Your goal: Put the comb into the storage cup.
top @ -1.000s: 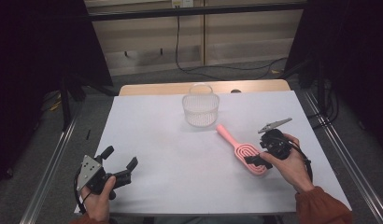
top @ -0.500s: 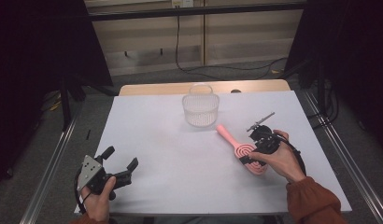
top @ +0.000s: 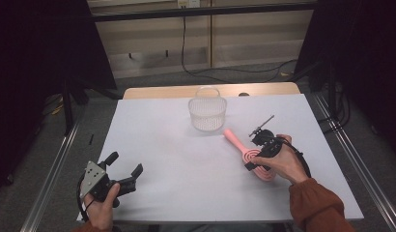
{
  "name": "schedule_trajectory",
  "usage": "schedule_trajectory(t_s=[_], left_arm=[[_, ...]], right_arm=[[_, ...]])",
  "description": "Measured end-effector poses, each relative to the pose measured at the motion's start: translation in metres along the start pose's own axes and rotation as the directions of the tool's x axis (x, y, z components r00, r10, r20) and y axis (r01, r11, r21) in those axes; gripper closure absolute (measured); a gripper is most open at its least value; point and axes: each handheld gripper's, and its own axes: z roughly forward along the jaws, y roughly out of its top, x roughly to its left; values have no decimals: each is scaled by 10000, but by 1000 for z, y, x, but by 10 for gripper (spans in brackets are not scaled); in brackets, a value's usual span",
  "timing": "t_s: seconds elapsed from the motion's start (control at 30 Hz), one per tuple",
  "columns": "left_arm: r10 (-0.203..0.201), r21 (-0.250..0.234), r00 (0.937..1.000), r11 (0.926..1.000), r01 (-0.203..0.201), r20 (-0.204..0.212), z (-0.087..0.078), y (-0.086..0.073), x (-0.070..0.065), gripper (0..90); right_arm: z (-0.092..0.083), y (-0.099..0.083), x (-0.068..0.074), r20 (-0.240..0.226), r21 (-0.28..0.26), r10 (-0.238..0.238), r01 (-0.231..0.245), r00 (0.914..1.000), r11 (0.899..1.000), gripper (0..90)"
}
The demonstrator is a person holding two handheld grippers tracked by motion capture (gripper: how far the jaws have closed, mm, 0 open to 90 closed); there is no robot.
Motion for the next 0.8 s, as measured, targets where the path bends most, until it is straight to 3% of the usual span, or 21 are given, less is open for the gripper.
schedule_trajectory(t_s=[0.27,0.67,0.8], left_arm=[[62,43,10000,10000,-62,29,0,0,1,26],[22,66,10000,10000,-22,11,0,0,1,26],[103,77,9999,9999,-103,-83,0,0,1,26]], right_arm=[[4,7,0,-46,296,44,-43,10000,9996,161],[6,5,4,477,354,96,-113,9988,9993,104],[7,5,3,416,431,129,-147,9991,9990,108]])
